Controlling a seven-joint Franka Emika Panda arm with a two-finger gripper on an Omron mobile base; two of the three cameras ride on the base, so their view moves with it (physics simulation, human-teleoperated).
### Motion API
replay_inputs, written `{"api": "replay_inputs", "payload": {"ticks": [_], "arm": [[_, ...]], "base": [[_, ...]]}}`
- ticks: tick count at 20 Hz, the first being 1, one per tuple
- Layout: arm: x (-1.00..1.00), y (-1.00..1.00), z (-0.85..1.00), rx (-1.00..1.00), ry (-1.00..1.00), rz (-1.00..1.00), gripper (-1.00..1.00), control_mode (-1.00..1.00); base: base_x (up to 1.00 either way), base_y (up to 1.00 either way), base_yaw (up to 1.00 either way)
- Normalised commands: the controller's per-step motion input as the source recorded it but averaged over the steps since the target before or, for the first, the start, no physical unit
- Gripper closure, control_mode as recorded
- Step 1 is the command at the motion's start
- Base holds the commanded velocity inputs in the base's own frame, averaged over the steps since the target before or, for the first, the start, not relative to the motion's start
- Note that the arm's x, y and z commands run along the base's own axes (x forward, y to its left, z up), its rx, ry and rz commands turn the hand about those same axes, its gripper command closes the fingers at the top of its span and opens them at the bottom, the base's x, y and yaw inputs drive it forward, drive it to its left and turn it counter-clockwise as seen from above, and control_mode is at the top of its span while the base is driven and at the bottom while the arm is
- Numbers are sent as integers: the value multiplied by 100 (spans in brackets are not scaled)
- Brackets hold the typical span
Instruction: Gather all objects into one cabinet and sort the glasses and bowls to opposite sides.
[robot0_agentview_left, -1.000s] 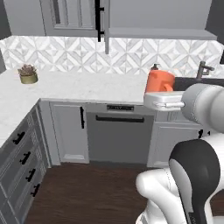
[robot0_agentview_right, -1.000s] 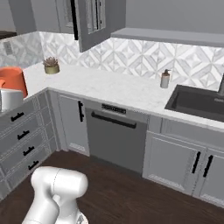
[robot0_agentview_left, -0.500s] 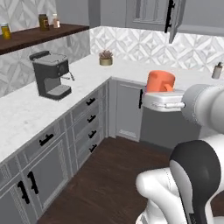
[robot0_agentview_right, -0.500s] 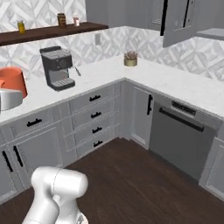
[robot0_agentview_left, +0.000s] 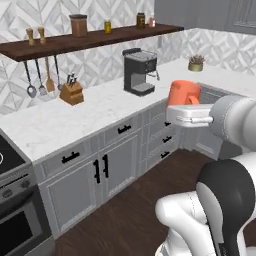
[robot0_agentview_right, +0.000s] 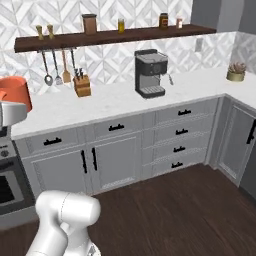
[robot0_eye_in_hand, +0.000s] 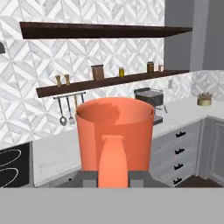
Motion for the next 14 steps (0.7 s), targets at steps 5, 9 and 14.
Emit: {"api": "replay_inputs", "payload": {"ticks": [5, 9, 14], "arm": [[0, 0, 0, 0, 0, 0, 100, 100], [0, 0, 0, 0, 0, 0, 100, 100], [0, 0, 0, 0, 0, 0, 100, 100]], "base": [[-46, 67, 51], [-32, 66, 39], [-18, 52, 22]]}}
